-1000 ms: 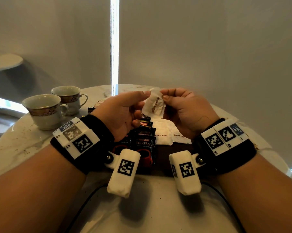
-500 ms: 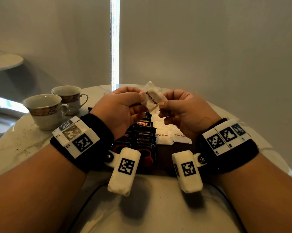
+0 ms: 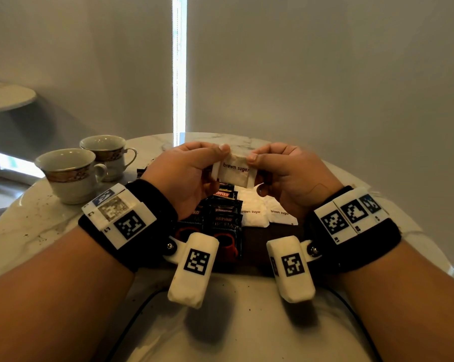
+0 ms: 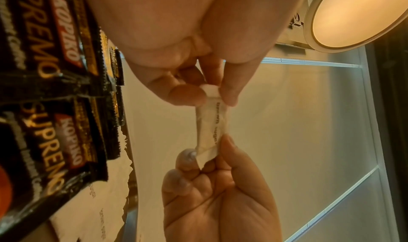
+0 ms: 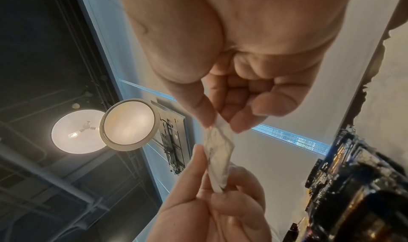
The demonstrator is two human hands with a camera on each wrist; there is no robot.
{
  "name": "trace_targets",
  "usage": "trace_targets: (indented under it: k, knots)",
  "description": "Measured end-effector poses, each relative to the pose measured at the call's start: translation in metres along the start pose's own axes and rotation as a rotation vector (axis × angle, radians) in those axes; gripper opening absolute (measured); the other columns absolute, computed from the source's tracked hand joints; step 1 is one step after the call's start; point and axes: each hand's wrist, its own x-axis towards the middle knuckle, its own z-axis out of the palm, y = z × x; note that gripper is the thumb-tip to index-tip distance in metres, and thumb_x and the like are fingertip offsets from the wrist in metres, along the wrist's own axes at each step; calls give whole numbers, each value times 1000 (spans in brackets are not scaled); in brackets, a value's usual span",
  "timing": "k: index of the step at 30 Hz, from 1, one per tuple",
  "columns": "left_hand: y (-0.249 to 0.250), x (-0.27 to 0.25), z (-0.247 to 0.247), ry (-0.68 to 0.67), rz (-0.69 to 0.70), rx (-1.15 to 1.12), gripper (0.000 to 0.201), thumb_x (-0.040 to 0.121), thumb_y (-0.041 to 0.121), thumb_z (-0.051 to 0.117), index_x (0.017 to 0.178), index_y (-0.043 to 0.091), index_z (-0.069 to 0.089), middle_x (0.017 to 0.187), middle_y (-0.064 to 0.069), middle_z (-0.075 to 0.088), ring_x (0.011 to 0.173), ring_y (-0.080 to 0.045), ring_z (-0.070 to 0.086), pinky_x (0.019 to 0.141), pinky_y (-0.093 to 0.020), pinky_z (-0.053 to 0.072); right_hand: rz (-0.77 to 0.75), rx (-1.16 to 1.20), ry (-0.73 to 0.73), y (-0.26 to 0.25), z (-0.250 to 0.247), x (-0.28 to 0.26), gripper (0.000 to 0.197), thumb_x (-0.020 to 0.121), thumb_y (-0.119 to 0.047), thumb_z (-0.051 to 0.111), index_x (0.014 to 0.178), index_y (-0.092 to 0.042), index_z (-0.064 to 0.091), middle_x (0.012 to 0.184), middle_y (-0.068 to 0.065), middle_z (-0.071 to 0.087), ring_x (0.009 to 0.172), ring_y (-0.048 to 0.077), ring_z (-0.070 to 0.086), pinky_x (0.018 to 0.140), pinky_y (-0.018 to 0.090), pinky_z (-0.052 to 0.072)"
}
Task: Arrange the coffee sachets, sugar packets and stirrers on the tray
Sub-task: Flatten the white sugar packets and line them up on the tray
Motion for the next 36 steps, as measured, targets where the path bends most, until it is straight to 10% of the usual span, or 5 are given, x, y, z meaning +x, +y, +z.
trace_targets:
  k: [9,16,22,36]
  knots:
    - [-1,2,0,53,-37,9,17,96,30,65,94,13,66,57,5,52,43,-6,42,36,-18,31,2,21,103,-8,-23,7,7,95,-4,58,89,-6,61,68,8,67,55,17,58,46,25,39]
    - [12,-6,-10,-72,-52,-170,56,83,62,47,87,10,67,51,6,22,41,-11,16,44,-22,12,235,-75,342,23,-78,25,18,97,-10,51,93,-12,69,89,14,67,53,13,48,49,26,30]
    - [11,-6,-14,-101,1,-174,63,85,65,36,91,9,65,58,4,22,47,-13,17,47,-23,14,524,-179,172,37,-91,22,15,92,-7,51,94,-4,66,56,6,59,36,9,38,34,17,31]
    - [11,-5,-13,-89,-9,-183,62,88,64,34,88,10,65,60,4,24,48,-13,18,47,-22,15,595,-297,53,31,-88,19,13,88,-3,56,95,-2,67,53,3,59,40,8,41,41,18,37]
